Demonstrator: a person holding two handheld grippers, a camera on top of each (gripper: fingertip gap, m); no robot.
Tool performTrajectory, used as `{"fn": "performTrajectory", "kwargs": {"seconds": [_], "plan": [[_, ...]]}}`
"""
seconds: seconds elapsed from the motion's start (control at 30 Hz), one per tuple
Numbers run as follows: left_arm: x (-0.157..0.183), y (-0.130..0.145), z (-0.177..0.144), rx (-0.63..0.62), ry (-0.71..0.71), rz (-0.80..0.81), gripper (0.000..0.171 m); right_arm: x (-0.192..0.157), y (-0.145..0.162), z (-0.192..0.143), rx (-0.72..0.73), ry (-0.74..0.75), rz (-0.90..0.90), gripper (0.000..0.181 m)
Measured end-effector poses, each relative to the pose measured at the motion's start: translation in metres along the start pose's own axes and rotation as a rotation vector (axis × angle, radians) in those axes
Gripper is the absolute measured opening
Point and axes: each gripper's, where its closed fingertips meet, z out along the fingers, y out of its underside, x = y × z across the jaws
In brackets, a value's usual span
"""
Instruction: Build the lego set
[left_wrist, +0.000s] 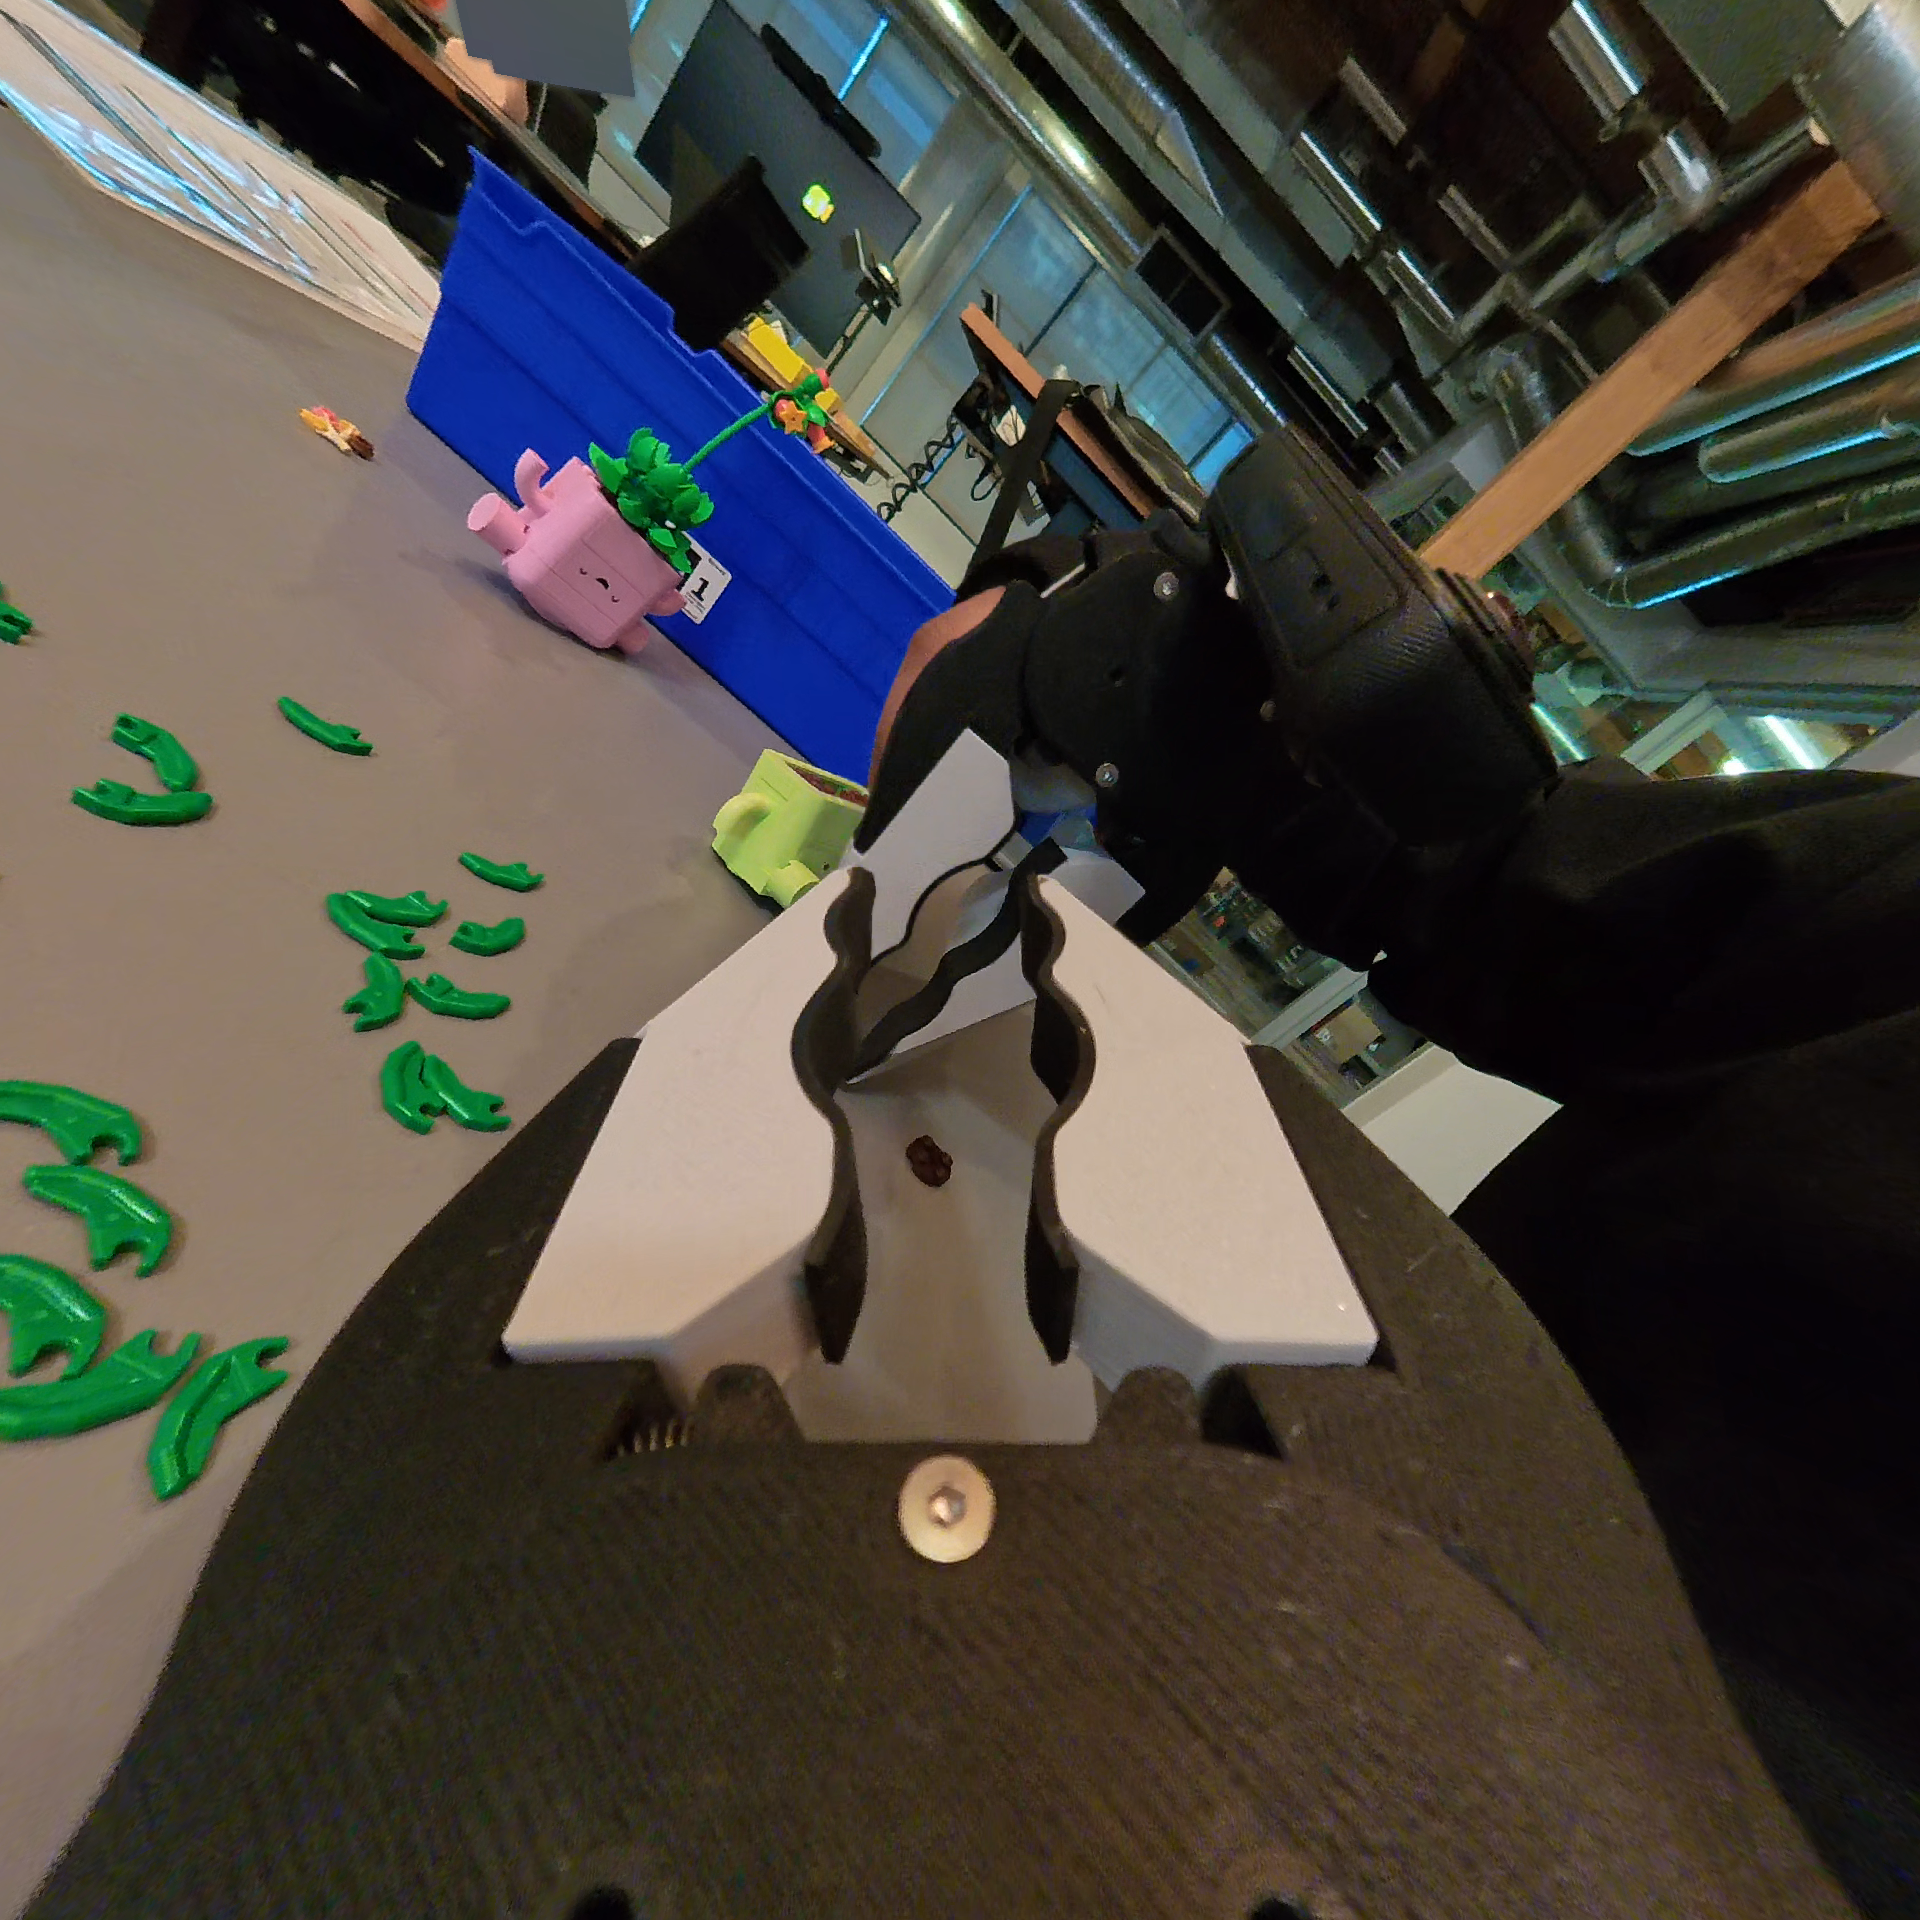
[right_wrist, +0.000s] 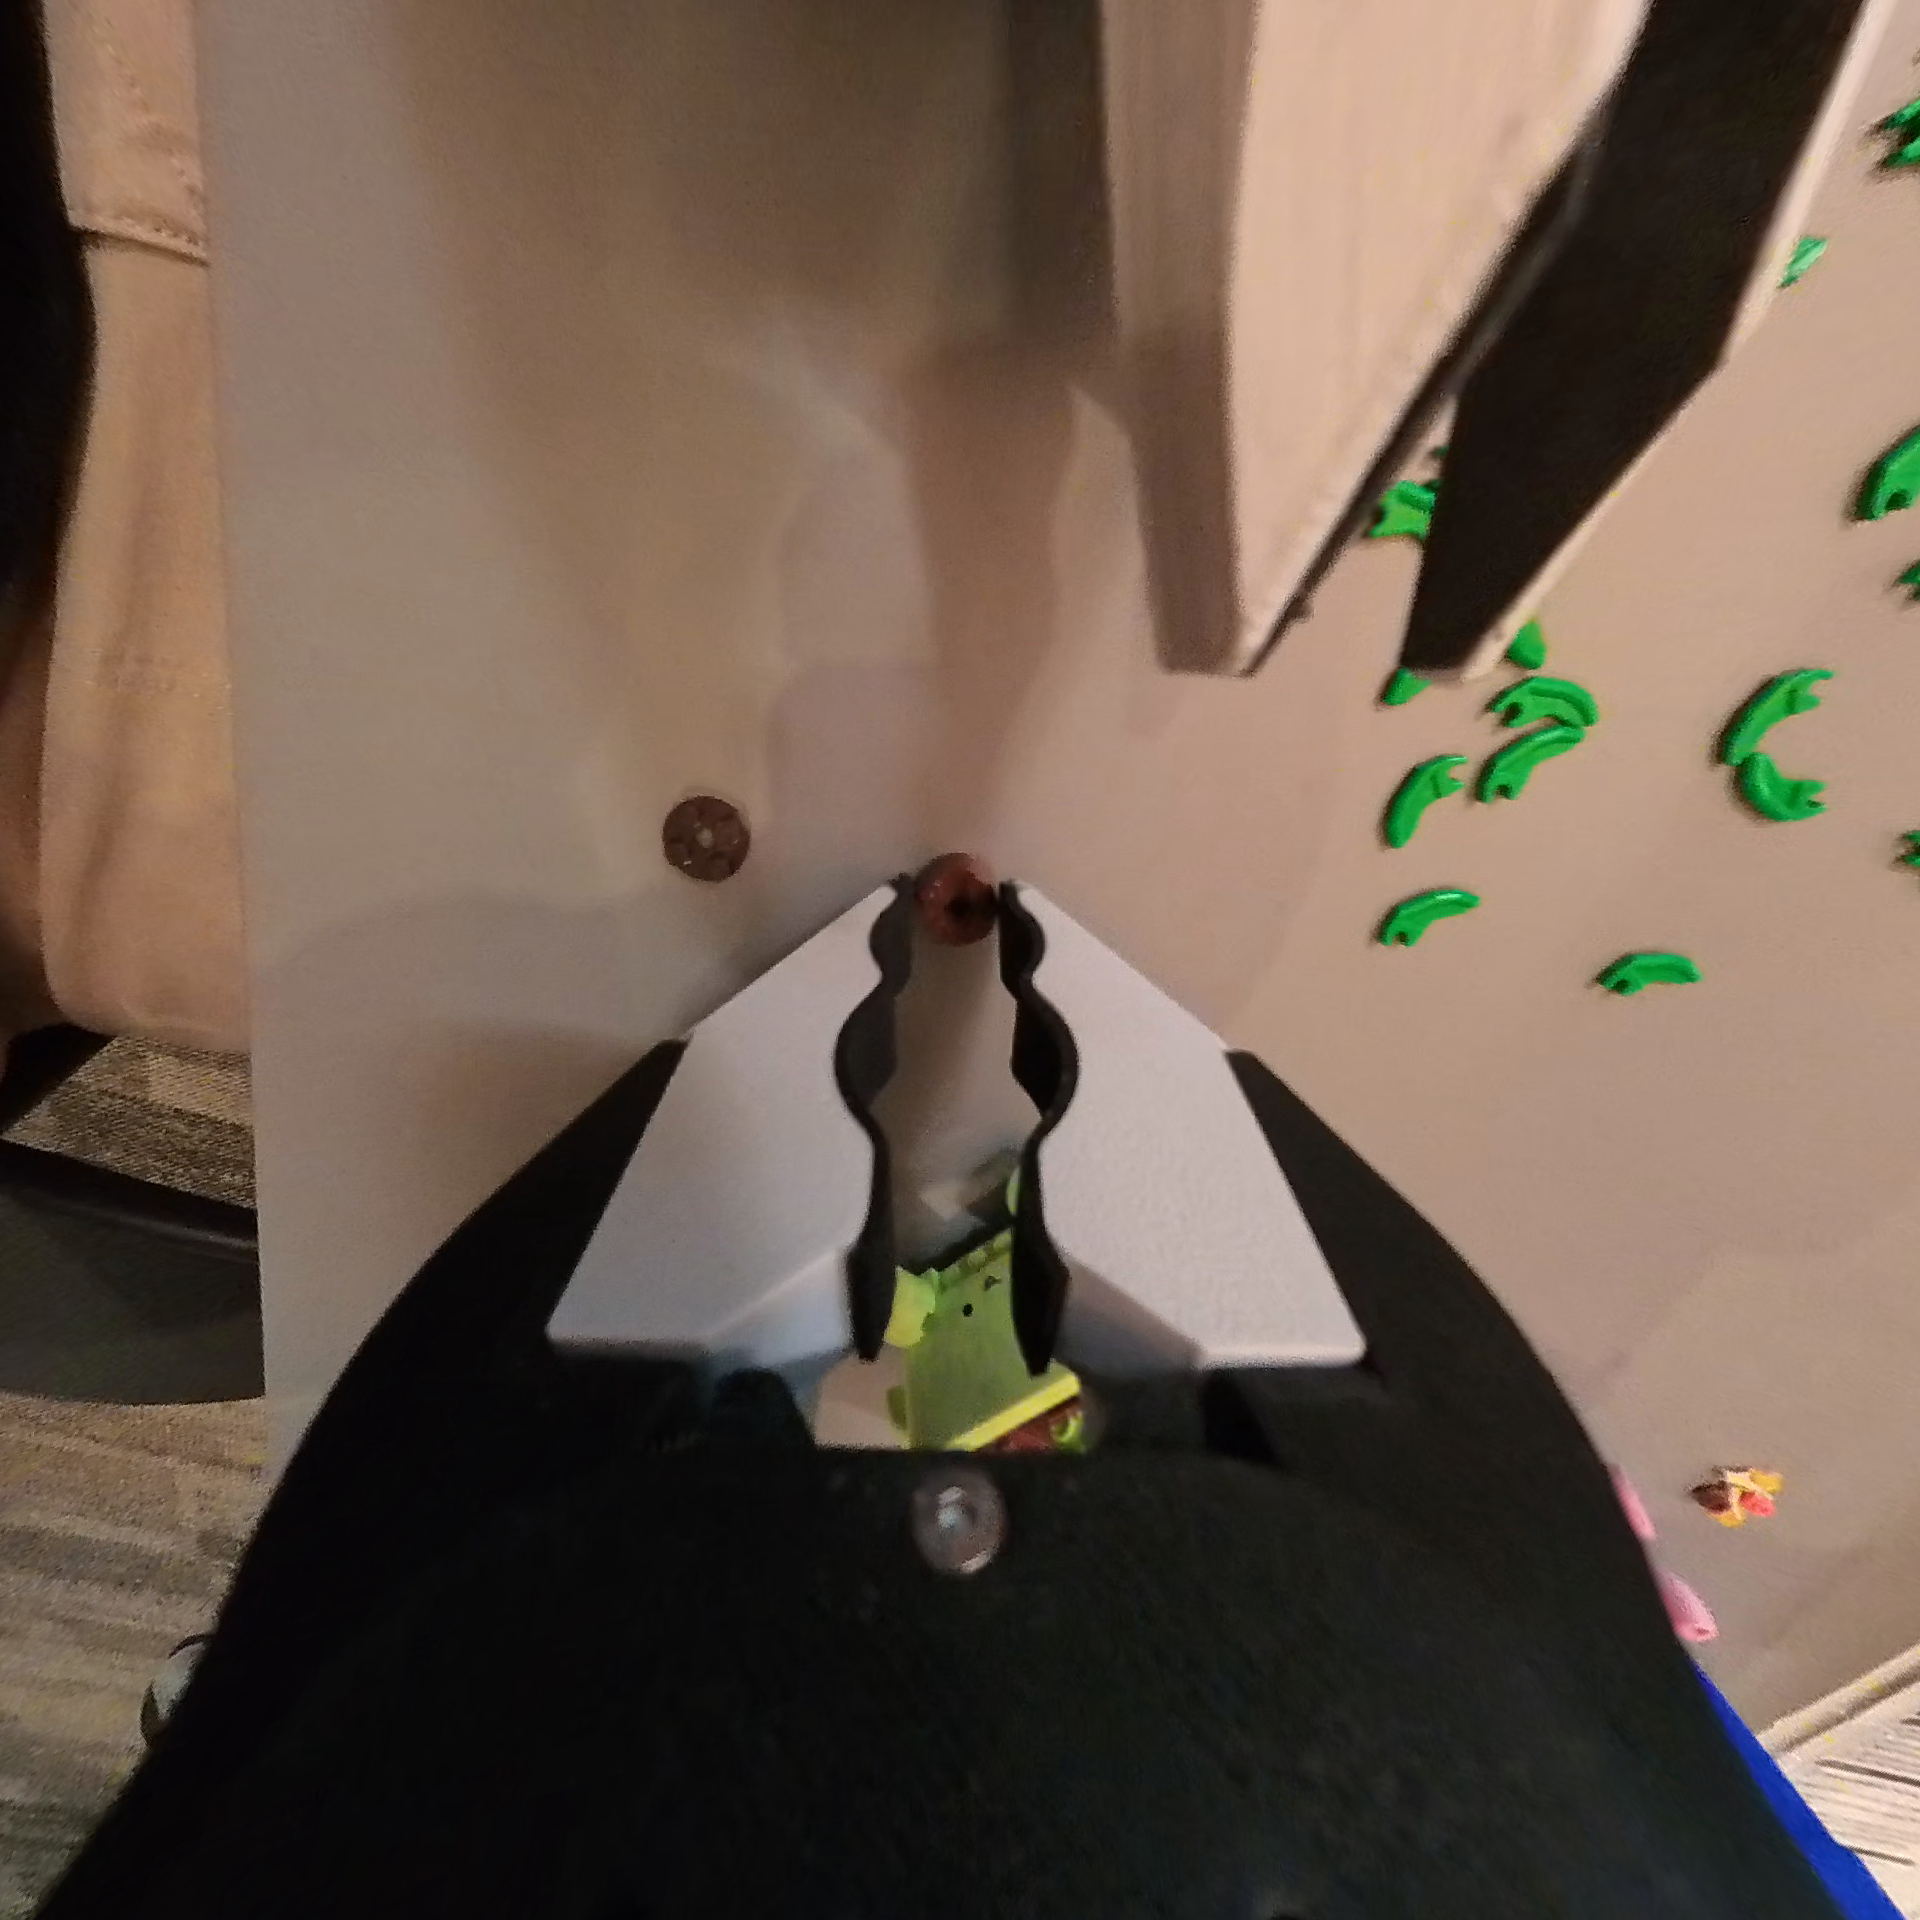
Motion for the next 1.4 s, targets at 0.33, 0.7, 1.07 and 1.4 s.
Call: {"fn": "performTrajectory", "kwargs": {"seconds": [0.33,0.7,1.07,1.4], "plan": [[-0.002,-0.016,-0.015,0.088,-0.057,-0.007,0.024,-0.016,-0.006,-0.024,0.058,0.182,0.358,0.013],[-0.008,-0.022,-0.016,0.076,-0.072,-0.013,0.023,-0.044,-0.008,-0.014,0.125,0.265,0.763,0.013],[-0.010,-0.020,-0.013,0.063,-0.062,-0.043,0.024,-0.046,-0.010,-0.005,0.111,0.228,0.681,0.013],[-0.009,-0.015,-0.011,0.047,-0.056,-0.053,0.024,-0.042,-0.012,-0.008,0.090,0.236,0.605,0.013]]}}
